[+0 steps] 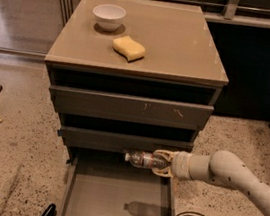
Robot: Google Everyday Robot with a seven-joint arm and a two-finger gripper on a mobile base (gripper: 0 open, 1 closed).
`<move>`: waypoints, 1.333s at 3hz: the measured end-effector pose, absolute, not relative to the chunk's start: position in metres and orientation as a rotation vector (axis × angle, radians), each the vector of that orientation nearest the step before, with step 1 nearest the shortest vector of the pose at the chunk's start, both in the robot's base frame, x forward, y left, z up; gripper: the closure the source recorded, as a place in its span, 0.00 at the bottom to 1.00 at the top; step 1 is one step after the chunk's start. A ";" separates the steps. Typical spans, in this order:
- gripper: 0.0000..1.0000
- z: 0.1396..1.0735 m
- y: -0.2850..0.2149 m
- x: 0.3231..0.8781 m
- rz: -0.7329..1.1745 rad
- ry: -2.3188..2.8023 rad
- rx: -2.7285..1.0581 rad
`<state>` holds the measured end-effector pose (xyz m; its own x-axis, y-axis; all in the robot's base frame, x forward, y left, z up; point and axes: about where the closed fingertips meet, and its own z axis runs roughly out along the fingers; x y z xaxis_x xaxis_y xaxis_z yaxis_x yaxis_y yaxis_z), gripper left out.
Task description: Pick water bottle from bottom drawer and place on counter
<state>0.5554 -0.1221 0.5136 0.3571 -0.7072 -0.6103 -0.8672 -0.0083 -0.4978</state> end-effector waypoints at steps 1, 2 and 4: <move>1.00 0.559 -0.140 0.570 0.181 1.405 -1.724; 1.00 0.583 -0.150 0.585 0.154 1.421 -1.686; 1.00 0.637 -0.159 0.577 0.073 1.361 -1.667</move>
Offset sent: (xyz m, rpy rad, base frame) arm 0.0481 -0.0447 0.1006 0.0188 -0.0718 -0.1289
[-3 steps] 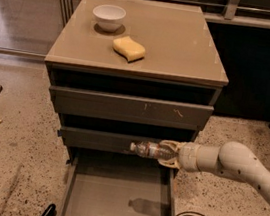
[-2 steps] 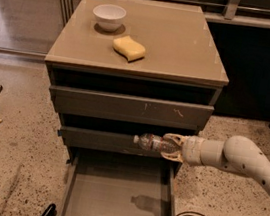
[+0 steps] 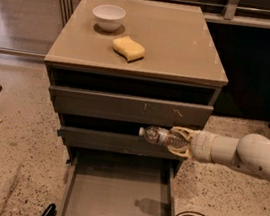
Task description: Pick water bottle from bottom drawer and place on counter
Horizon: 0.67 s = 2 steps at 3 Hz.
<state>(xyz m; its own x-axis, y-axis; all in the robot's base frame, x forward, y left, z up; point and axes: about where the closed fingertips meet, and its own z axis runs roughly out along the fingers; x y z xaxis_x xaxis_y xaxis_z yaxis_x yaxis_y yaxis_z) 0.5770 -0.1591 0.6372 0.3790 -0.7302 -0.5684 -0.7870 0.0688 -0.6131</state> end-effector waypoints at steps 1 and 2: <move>1.00 0.725 -0.166 0.578 -0.083 1.304 -1.653; 1.00 0.801 -0.161 0.592 -0.214 1.261 -1.642</move>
Offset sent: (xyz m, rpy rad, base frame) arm 0.0329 0.0040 0.2617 -0.1395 -0.3533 -0.1141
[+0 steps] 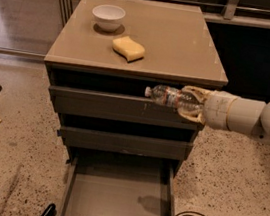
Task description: Pick water bottle from bottom drawer and place on counter
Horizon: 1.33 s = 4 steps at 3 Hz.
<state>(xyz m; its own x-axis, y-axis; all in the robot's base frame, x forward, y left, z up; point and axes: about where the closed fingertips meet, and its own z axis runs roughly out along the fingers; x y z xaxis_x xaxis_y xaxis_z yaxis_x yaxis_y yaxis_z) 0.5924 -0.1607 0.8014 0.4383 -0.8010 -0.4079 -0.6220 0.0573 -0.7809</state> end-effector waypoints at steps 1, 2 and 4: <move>1.00 0.843 -0.146 0.611 -0.288 1.244 -1.605; 1.00 0.867 -0.141 0.626 -0.329 1.251 -1.539; 1.00 0.881 -0.137 0.643 -0.357 1.266 -1.496</move>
Offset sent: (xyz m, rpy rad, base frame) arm 0.0528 0.0217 0.0949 0.0608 -0.1545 -0.1528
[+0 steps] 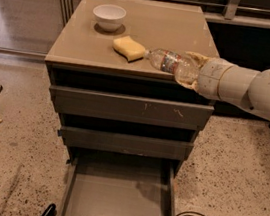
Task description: Pick water bottle from bottom drawer and place on counter
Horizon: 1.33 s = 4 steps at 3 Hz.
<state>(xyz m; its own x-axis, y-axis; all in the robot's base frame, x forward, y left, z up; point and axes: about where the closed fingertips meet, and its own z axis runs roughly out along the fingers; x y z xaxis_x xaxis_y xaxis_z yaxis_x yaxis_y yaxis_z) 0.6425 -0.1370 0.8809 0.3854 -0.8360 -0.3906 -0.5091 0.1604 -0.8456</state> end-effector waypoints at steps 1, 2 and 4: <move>1.00 0.888 -0.141 0.656 -0.345 1.246 -1.510; 1.00 0.887 -0.156 0.684 -0.327 1.243 -1.554; 0.81 0.870 -0.192 0.731 -0.263 1.301 -1.621</move>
Offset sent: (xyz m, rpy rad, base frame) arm 0.0817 -0.0497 0.0135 -0.0661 0.0499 0.0721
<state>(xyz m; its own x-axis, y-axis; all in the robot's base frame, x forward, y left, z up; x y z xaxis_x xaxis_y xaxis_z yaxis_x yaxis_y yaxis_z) 0.7305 -0.1918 0.8703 0.3976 -0.8297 -0.3917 -0.6121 0.0783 -0.7869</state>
